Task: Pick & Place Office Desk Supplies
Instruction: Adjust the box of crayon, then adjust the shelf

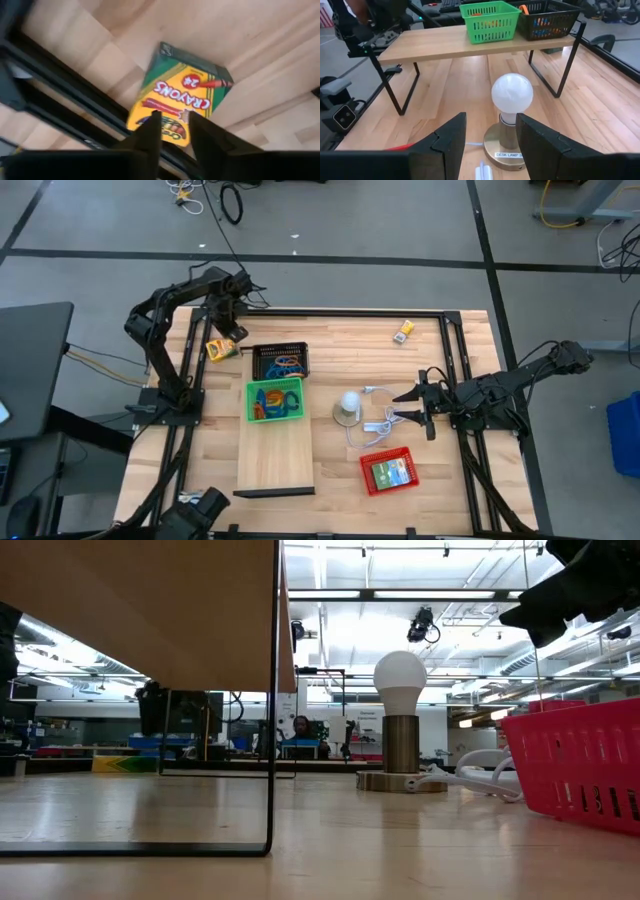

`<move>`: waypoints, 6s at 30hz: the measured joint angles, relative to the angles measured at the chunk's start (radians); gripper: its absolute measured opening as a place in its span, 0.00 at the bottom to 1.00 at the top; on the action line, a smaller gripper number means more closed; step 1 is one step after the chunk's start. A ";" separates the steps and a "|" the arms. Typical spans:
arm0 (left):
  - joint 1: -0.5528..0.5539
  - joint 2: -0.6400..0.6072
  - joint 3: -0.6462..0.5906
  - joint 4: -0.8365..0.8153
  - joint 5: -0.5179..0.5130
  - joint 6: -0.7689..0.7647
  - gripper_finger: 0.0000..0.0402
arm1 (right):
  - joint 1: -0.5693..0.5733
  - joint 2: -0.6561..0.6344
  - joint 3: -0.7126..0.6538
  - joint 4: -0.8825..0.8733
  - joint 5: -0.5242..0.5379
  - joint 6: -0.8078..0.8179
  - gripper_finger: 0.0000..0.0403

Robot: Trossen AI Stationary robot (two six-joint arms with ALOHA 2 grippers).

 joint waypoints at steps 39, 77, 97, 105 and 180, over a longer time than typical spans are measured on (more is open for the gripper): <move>-0.040 0.001 -0.087 -0.007 -0.136 -0.321 0.01 | 0.000 0.000 0.000 -0.044 -0.027 -0.047 0.45; -0.101 0.183 -0.016 0.053 0.012 -0.030 0.00 | 0.000 -0.001 0.000 -0.008 -0.033 -0.078 0.45; -0.183 0.189 0.108 0.182 -0.049 0.015 0.02 | 0.000 -0.001 0.000 -0.005 -0.021 -0.076 0.45; -0.144 0.189 0.110 0.060 -0.092 0.033 0.19 | 0.000 -0.001 0.000 -0.005 -0.020 -0.070 0.45; -0.838 -1.234 -0.678 0.881 0.517 -0.255 0.64 | -0.143 0.398 0.252 -0.114 0.147 0.013 0.45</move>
